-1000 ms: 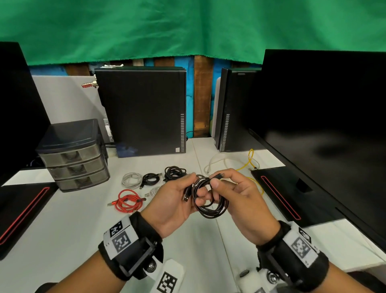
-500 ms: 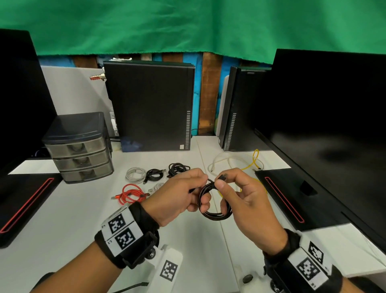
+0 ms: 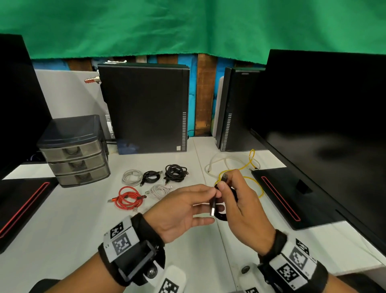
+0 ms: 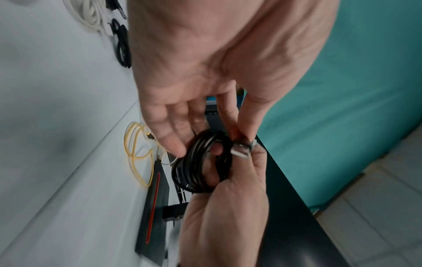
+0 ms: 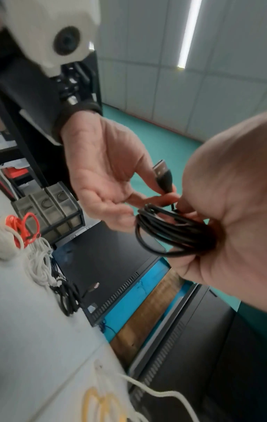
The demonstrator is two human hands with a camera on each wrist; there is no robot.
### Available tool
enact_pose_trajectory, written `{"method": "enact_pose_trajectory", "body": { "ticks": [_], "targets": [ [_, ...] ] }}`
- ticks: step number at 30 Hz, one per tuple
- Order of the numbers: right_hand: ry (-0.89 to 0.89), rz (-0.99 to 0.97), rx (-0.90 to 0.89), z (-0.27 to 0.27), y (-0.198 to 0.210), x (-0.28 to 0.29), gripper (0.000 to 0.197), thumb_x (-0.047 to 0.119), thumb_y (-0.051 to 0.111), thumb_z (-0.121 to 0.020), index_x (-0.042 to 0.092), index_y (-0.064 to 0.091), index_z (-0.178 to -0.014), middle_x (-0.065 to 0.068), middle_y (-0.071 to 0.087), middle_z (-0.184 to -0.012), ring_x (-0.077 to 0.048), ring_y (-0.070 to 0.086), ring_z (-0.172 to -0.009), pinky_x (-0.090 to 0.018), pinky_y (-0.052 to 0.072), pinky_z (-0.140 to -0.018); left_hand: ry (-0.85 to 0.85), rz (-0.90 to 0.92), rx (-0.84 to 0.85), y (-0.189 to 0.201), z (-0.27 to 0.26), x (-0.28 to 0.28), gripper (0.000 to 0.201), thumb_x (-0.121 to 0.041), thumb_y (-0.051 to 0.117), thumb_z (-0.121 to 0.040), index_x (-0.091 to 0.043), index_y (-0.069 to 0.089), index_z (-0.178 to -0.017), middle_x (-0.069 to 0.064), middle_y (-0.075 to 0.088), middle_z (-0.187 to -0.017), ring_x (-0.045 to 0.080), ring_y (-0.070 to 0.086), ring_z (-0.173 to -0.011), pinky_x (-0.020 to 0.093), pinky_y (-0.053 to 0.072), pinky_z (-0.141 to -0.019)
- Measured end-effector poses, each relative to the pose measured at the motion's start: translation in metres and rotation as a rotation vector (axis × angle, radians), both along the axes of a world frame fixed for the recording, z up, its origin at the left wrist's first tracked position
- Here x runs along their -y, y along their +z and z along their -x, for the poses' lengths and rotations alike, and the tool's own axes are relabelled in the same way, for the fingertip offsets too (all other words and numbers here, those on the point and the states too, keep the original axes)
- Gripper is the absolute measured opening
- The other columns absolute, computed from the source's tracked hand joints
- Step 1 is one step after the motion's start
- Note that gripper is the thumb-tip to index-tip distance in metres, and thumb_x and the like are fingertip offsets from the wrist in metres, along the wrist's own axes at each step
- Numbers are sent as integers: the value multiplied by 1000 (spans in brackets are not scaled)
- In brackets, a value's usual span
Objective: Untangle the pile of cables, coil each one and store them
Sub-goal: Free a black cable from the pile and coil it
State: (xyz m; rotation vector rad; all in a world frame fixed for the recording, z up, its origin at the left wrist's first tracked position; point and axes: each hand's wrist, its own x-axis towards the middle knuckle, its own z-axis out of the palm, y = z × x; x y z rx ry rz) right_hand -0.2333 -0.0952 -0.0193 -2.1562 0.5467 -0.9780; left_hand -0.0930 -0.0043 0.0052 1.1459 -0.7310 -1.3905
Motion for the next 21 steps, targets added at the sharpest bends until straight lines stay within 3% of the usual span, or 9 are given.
{"method": "enact_pose_trajectory", "body": {
  "ticks": [3, 6, 10, 13, 17, 19, 21],
  "targets": [
    [42, -141, 38, -1, 7, 1, 19, 23, 45, -106, 13, 48, -91, -5, 53, -77, -20, 49, -68, -35, 45, -62, 118, 92, 115, -8, 6, 3, 12, -24, 75, -74, -14, 77, -80, 12, 72, -88, 21, 68, -79, 37, 57, -80],
    [82, -292, 91, -2, 11, 1, 18, 17, 45, -106, 9, 46, -91, -19, 49, -81, -19, 50, -62, -34, 46, -58, 281, 185, 318, -14, 14, 6, 12, -13, 82, -76, -12, 70, -73, 13, 73, -79, 23, 70, -69, 38, 56, -68],
    [105, -380, 130, -3, 11, -2, 16, 14, 43, -106, 7, 45, -92, -27, 49, -80, -24, 49, -59, -25, 45, -52, 363, 214, 371, -17, 18, 11, 40, -1, 82, -77, -9, 48, -95, 10, 67, -75, 26, 68, -58, 30, 51, -50],
    [87, -323, 101, -4, 8, -4, 16, 16, 44, -106, 12, 46, -92, -24, 54, -80, -20, 47, -55, -29, 42, -51, 281, 158, 304, -18, 15, 11, 37, -2, 79, -81, -7, 54, -107, 7, 66, -71, 23, 67, -59, 30, 52, -57],
    [18, -204, 62, -5, 3, -5, 18, 17, 47, -105, 16, 50, -88, 2, 53, -75, -23, 50, -67, -42, 47, -66, 78, 76, 174, -22, 4, 8, 59, -1, 84, -63, -1, 58, -116, 19, 68, -86, 29, 65, -79, 38, 55, -82],
    [11, -209, 58, -5, 2, -9, 16, 17, 49, -104, 13, 53, -90, 6, 56, -80, -27, 54, -72, -41, 48, -69, 43, 48, 210, -26, 2, 7, 57, -4, 84, -61, 2, 62, -113, 23, 65, -93, 30, 63, -86, 35, 56, -83],
    [-1, -206, 49, -6, 0, -13, 14, 17, 50, -103, 12, 56, -92, 9, 58, -83, -25, 55, -72, -36, 47, -68, -11, 13, 195, -30, 3, 6, 43, -7, 86, -65, 2, 67, -103, 19, 68, -90, 25, 65, -82, 33, 58, -81]
  ]
}}
